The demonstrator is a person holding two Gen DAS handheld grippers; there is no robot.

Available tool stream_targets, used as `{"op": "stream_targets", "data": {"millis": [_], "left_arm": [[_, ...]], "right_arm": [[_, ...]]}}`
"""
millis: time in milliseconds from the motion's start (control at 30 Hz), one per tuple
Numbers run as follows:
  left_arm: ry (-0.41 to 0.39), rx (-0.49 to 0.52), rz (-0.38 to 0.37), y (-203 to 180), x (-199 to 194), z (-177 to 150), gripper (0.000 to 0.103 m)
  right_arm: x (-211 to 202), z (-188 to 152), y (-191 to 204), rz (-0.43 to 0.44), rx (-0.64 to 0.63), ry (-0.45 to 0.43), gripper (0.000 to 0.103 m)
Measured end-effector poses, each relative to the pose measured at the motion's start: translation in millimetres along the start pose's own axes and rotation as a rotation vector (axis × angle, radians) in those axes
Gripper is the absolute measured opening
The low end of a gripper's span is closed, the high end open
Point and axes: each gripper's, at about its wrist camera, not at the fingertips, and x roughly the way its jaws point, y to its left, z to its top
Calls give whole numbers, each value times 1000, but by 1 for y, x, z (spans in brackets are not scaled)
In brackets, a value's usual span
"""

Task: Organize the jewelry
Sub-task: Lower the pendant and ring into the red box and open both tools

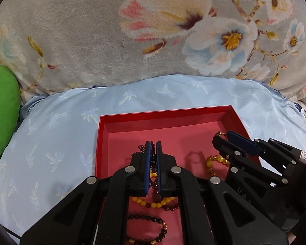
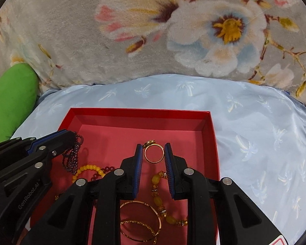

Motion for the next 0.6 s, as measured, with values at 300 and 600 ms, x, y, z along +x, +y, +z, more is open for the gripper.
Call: {"op": "stream_targets", "data": {"millis": [300,600], "left_arm": [[31,-18,-3,0,16,-1,5],[50,-48,14,7,25,-3,6]], "right_arm": [[11,-2,3,-20,-14,28,21],[15,-3,4,-44,-26,32,21]]}}
